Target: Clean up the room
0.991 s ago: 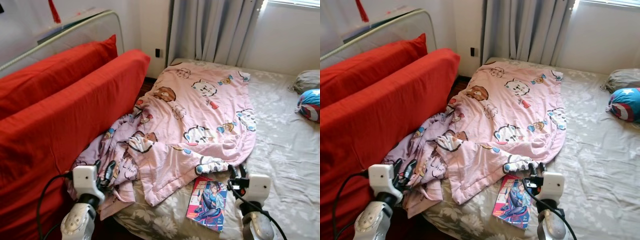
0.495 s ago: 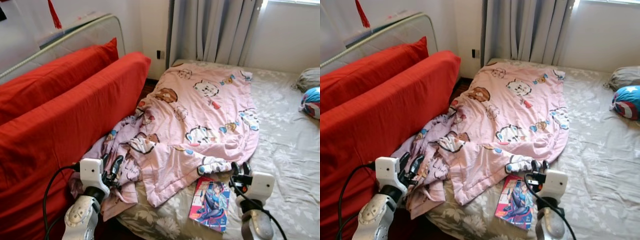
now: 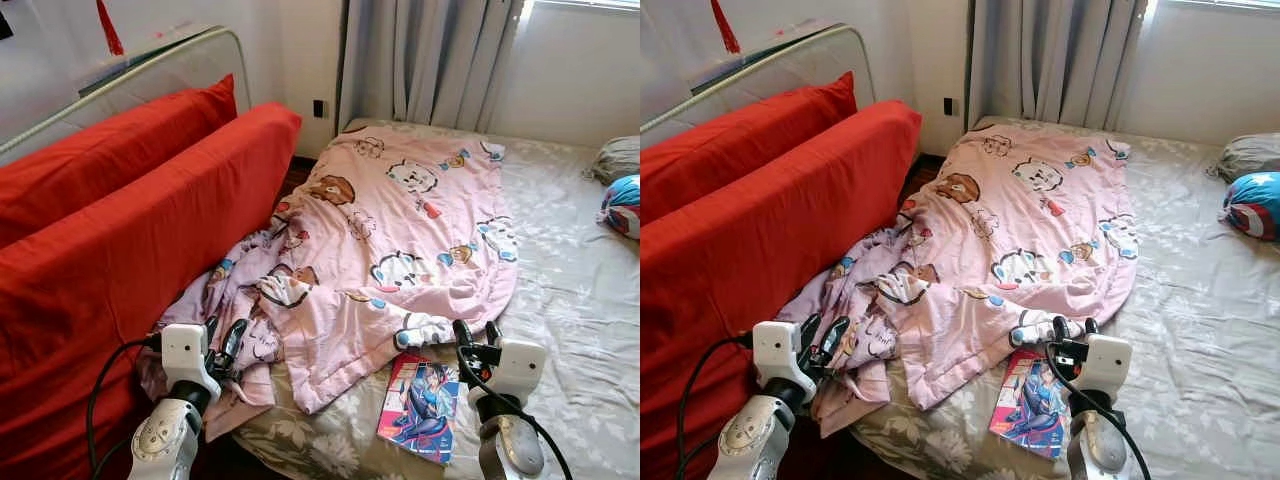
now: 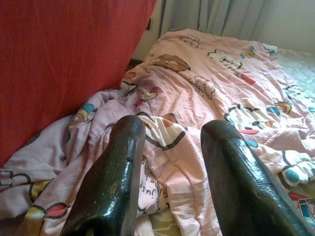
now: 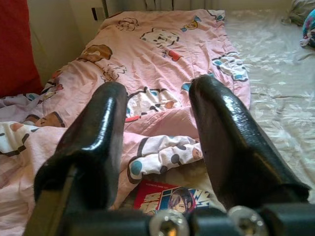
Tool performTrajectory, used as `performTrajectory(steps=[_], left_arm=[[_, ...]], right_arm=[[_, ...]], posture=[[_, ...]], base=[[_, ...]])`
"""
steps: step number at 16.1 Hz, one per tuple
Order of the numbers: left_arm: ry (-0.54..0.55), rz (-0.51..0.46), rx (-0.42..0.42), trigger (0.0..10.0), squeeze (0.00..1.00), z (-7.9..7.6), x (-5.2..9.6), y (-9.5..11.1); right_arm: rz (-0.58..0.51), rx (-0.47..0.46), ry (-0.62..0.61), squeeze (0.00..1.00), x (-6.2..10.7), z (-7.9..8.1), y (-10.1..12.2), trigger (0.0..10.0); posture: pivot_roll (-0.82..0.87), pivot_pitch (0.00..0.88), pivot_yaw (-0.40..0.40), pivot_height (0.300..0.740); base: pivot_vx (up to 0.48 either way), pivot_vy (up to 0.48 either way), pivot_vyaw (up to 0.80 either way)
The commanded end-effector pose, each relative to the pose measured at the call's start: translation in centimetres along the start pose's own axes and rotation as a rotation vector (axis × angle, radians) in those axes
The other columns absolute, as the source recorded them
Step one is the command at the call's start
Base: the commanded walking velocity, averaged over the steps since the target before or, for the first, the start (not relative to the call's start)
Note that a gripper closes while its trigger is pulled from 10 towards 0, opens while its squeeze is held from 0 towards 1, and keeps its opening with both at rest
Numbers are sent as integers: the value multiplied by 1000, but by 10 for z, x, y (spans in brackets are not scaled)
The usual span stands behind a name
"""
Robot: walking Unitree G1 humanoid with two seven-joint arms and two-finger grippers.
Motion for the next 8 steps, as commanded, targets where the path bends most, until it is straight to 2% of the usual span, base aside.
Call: performTrajectory(steps=[1, 8], left_arm=[[0, 4, 4, 10000, 0, -1, 0, 1], [-7, 4, 10, 10000, 0, -5, -2, 3]], right_arm=[[-14, 6, -11, 0, -1, -3, 5, 10000], [-15, 11, -17, 0, -3, -2, 10, 10000]], posture=[[-34, 34, -10, 740], [-34, 49, -11, 740]], base=[[0, 0, 0], [0, 0, 0]])
Point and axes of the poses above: a point about 5 cm out from each wrist's last joint towards the gripper, its own x axis pointing back from the gripper into the wrist, its own y axis along the axis of the wrist's last joint, z = x × y, the point moved 2 cm from there along -x, pointing out of the wrist towards the gripper, and after that the axes turned 6 degrees about -x, right-handed, at the moved point
